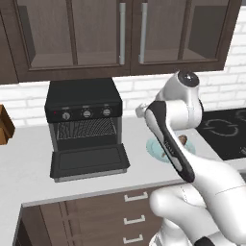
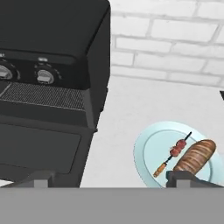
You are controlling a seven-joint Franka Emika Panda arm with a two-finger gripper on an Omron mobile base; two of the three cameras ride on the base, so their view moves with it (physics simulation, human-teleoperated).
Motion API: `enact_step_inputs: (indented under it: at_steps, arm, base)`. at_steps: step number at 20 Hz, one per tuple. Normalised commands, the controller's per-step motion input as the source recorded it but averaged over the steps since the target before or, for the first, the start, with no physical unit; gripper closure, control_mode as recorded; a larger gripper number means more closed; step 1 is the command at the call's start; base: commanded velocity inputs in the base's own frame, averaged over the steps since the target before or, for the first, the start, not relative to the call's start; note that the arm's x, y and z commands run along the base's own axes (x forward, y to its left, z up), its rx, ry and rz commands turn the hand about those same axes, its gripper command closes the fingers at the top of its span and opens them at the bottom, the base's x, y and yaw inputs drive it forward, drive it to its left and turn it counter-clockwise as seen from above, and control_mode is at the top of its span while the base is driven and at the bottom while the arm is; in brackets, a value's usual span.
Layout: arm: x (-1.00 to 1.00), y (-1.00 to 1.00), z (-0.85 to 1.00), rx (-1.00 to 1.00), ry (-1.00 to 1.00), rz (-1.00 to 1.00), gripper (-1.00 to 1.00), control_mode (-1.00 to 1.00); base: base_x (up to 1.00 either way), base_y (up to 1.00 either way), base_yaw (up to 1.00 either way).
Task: Pick up the kebab skewer and baguette bread, and place them inside the toaster oven. Close the toaster oven door and start by setting the timer.
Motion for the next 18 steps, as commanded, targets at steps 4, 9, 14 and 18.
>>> enact_step_inputs:
  at_steps: [4,9,14,18]
  arm:
    - [0.00,0.64,0.00,0.00,-0.25,0.00,-1.00,-1.00]
    - [0.00,0.76,0.00,0.02,-0.18,-0.01,-1.00,-1.00]
    - [0.00,0.79,0.00,0.04,-0.08,-0.02,-1.00,-1.00]
    - [0.00,0.70,0.00,0.05,-0.06,-0.06,-1.00,-1.00]
  base:
    - [0.00,0.00,0.00]
    - [0.00,0.00,0.00]
    - [0.00,0.00,0.00]
    - [0.00,0.00,0.00]
